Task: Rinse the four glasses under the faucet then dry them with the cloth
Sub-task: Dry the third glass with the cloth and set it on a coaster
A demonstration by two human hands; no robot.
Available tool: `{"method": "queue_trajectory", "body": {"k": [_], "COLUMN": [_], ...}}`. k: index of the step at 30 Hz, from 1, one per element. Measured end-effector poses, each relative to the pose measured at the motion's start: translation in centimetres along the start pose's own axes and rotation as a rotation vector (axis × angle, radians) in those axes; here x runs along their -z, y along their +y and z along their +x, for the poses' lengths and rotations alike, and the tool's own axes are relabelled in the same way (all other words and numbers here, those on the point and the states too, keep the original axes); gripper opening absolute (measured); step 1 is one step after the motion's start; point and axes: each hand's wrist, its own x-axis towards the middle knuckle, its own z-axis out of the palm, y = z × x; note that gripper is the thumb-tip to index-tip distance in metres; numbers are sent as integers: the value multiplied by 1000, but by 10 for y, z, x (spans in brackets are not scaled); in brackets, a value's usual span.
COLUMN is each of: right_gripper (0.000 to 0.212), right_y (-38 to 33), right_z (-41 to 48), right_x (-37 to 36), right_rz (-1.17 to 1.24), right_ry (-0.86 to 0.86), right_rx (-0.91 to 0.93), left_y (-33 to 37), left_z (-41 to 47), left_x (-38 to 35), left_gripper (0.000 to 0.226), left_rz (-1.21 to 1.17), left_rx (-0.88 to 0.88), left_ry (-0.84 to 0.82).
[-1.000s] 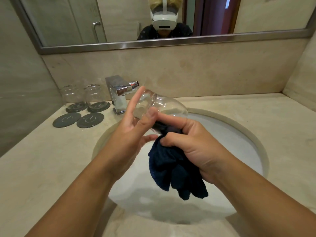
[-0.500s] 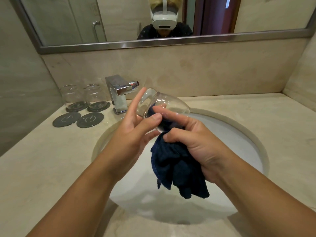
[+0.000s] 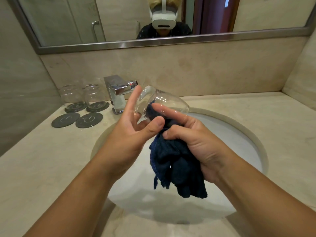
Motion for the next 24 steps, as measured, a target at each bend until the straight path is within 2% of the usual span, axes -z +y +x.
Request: {"method": "queue_trajectory", "body": {"k": [3,7,13,19,22,24], "right_gripper": [60,62,57,60,62,63], "right_y": [0,3,0,-2,0,3], "right_z": [-2,-4,-3,-2,-3,-3], "right_x": [-1,-4,-3,2,-1,-1], "right_rz": [-103,-324,-189,-148,-246,-304], "right_ry": [30,60,48,10,-17,-27], "right_rx": [28,59,-6,0,40,48], "left_y": [-1,-3,-3,-2,-2,0], "left_z": [-1,-2,0,-1,-1,-1], "left_x": [-5,-8,1,2,0,-3], "left_gripper": [91,116,123,105,127,132], "left_rz": [-38,22,0,-13,-28,-19], "left_rx": [28,76,76,78,90,89], "left_ry": [32,53,22,1,37,49]}}
